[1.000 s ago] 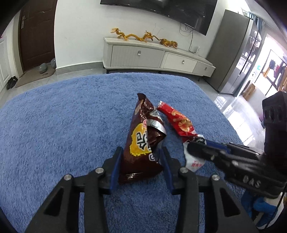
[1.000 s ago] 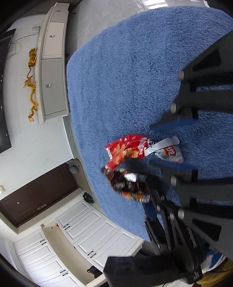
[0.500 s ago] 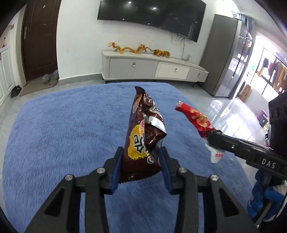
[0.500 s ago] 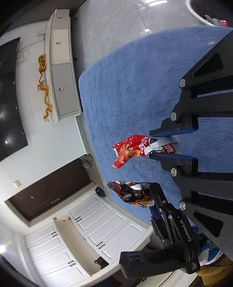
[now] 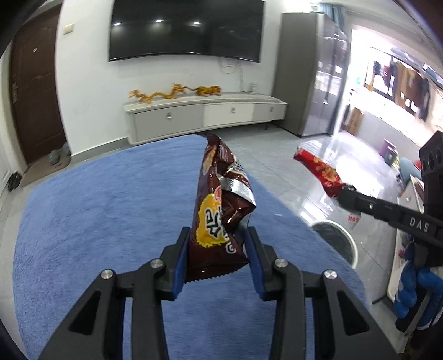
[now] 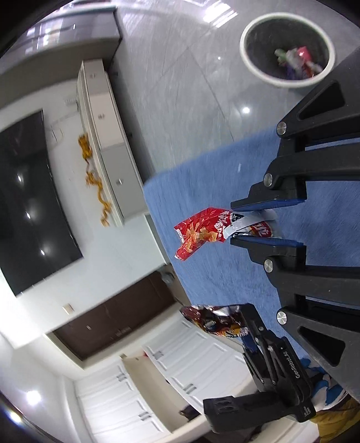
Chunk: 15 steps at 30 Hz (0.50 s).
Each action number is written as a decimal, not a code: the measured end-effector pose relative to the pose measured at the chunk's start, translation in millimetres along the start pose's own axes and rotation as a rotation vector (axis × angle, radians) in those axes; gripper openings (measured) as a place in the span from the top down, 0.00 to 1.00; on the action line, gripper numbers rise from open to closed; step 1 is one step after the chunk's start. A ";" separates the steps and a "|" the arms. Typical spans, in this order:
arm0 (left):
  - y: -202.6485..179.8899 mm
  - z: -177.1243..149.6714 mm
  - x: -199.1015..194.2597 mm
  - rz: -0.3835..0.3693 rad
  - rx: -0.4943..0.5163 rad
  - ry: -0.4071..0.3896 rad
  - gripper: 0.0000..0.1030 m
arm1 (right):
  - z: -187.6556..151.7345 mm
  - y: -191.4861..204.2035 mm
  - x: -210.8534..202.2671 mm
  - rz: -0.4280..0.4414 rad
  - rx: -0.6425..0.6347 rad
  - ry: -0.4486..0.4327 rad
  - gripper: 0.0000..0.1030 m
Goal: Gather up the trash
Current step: 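Carry both bags to the bin and open both tools to drop them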
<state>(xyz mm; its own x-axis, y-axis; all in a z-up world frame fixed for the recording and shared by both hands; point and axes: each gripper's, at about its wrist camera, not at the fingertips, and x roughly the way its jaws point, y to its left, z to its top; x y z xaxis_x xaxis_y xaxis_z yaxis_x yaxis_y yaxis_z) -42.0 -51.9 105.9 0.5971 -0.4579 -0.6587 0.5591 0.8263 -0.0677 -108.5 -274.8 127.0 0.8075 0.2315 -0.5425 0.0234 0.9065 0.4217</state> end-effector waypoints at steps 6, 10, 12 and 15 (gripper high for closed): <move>-48.7 6.9 6.9 -0.052 0.085 0.010 0.65 | -4.8 -37.5 -37.0 -0.076 0.073 -0.069 0.84; -75.4 13.8 15.7 -0.070 0.134 0.014 0.65 | -7.1 -63.0 -51.0 -0.109 0.117 -0.103 0.84; -85.2 17.0 21.3 -0.078 0.156 0.018 0.65 | -8.7 -75.2 -55.7 -0.120 0.140 -0.115 0.84; -102.5 24.2 31.9 -0.089 0.186 0.029 0.65 | -10.2 -91.7 -58.7 -0.137 0.170 -0.126 0.84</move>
<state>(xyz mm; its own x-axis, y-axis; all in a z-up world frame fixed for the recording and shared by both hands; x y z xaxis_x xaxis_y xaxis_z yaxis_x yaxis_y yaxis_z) -66.4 -159.2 110.0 0.5255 -0.5141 -0.6779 0.7069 0.7072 0.0116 -164.1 -367.9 112.8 0.8570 0.0551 -0.5124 0.2276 0.8515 0.4723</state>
